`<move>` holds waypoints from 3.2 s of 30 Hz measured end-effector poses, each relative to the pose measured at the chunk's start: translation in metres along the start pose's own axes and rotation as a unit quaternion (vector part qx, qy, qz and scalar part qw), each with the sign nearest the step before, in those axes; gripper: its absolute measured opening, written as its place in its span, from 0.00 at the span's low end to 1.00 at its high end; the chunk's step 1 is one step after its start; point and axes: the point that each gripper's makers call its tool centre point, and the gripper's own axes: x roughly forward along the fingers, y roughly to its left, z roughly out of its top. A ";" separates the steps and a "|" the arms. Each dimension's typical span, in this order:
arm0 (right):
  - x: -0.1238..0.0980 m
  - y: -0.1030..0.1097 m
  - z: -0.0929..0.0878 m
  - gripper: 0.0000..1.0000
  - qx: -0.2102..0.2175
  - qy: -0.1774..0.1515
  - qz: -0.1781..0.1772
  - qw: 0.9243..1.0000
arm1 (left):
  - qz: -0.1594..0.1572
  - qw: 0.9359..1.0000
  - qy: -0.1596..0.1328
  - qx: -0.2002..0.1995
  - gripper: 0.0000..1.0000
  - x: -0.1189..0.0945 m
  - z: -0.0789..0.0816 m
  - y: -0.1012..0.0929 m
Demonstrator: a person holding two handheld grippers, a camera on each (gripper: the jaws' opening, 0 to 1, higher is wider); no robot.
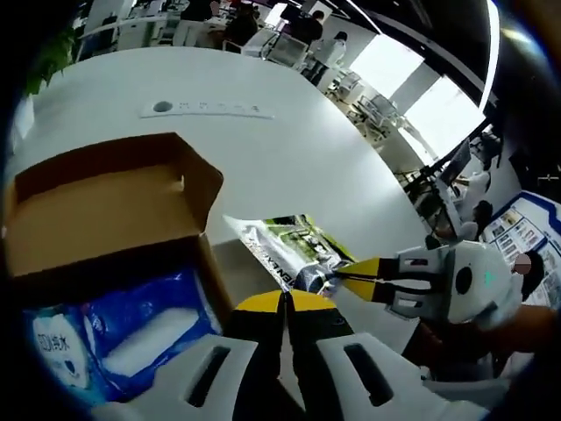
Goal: Operate the shoe box by opening the lid, removing the specified soft item, and placing it in the target area until the item is outside and the box remains undamaged.
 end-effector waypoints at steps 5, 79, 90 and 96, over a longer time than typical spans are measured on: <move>0.006 -0.001 -0.005 0.00 -0.013 0.006 0.000 1.000 | -0.008 1.000 -0.005 -0.004 0.00 -0.005 0.003 0.002; -0.011 0.028 0.118 0.26 -0.074 -0.026 0.069 0.995 | 0.204 0.975 -0.083 0.018 0.15 -0.230 -0.075 0.190; 0.011 0.041 0.150 0.26 -0.102 -0.034 0.091 0.990 | 0.235 0.969 -0.068 0.021 0.16 -0.236 -0.097 0.212; 0.035 0.052 0.158 0.26 -0.118 -0.028 0.109 0.987 | 0.233 0.971 -0.058 -0.002 0.15 -0.231 -0.112 0.219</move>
